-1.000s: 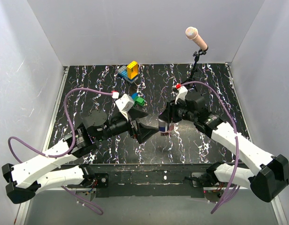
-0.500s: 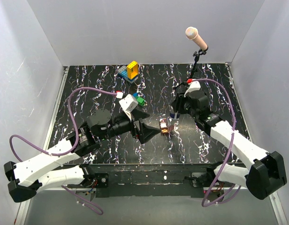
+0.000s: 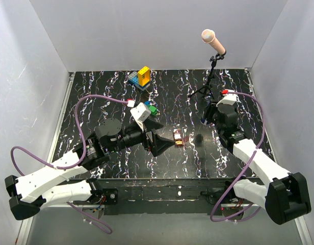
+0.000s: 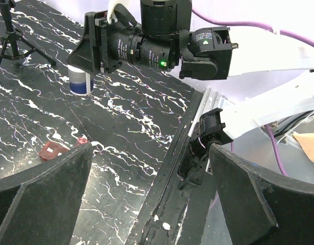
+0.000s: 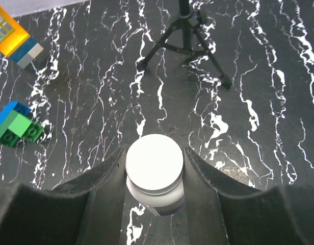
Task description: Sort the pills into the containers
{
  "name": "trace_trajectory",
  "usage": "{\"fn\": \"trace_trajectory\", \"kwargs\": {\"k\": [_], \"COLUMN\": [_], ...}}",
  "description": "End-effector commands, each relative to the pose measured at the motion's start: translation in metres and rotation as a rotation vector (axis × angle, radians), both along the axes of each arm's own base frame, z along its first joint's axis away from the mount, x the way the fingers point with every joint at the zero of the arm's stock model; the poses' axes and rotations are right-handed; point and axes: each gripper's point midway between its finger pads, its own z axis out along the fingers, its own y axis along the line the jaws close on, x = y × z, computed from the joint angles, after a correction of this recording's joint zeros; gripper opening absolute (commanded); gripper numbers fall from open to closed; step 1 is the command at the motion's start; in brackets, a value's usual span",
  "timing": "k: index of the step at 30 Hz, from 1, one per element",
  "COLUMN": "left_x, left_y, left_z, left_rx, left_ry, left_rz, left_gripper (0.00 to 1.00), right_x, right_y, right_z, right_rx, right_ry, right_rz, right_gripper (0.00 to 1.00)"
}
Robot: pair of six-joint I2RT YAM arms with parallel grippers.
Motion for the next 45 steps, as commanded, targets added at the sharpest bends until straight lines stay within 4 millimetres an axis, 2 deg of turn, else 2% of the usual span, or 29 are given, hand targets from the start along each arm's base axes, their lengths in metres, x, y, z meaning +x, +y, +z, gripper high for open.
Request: {"fn": "trace_trajectory", "kwargs": {"k": [1, 8, 15, 21, 36, 45], "left_x": [-0.001, -0.002, -0.004, -0.005, -0.006, -0.008], "left_y": [0.001, 0.001, 0.002, 0.001, -0.001, 0.002], "left_z": [0.007, 0.007, 0.004, 0.002, 0.004, 0.006], "left_rx": [-0.015, -0.022, -0.024, -0.023, -0.031, -0.039], "left_ry": [-0.007, -0.002, 0.009, 0.016, 0.016, 0.014], "left_rz": [-0.005, -0.007, -0.01, -0.017, -0.027, -0.027], "left_gripper": [0.98, 0.98, 0.98, 0.98, 0.98, 0.98], "right_x": [0.014, 0.02, 0.027, 0.03, 0.024, 0.016], "right_y": [-0.013, -0.016, -0.016, -0.024, -0.038, -0.038], "right_z": [0.033, 0.007, -0.011, -0.03, -0.072, -0.086], "right_rx": [0.029, 0.054, 0.097, 0.114, 0.086, 0.071], "right_ry": [-0.159, -0.115, -0.086, -0.041, 0.054, 0.111], "right_rz": [-0.073, -0.127, -0.176, -0.26, -0.362, -0.355], "right_gripper": [0.01, 0.01, 0.01, 0.01, 0.01, 0.01]}}
